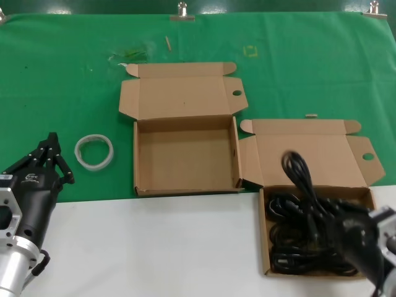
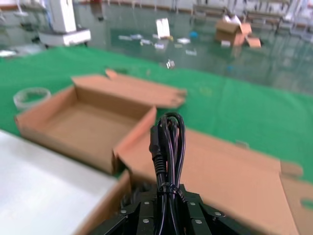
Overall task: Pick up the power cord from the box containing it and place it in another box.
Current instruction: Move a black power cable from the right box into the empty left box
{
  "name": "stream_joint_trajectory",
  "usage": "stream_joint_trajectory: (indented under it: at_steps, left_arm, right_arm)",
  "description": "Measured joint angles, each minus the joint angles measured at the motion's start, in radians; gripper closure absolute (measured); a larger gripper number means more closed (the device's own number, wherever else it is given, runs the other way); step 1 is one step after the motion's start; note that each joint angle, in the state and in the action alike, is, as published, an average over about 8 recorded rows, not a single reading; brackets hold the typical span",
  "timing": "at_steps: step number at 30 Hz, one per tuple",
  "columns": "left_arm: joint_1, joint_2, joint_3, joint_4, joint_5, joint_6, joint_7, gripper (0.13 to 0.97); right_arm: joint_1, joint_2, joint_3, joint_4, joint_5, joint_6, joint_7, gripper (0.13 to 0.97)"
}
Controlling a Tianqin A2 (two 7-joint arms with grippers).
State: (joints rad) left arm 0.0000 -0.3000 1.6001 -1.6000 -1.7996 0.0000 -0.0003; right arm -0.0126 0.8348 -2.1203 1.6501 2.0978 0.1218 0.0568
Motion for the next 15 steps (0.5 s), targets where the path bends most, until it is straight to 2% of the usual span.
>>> stream_joint_trajectory:
  at_steps: [8,11,15]
  left_arm:
    - [0.000,0.000,0.000,0.000,0.000,0.000,0.000,0.957]
    - [0.000,0.000,0.000,0.000,0.000,0.000,0.000,0.957]
    - [0.000,0.000,0.000,0.000,0.000,0.000,0.000,0.957]
  right_arm:
    - [0.195,0.004,-0.135,0.087,0.076,0.034,-0.098,0.885]
    - [0.306,-0.043,-0.202,0.056,0.096,0.024,-0.147,0.885]
    - [0.477,-0.152,-0.308,-0.064,0.113,0.002,-0.229,0.885]
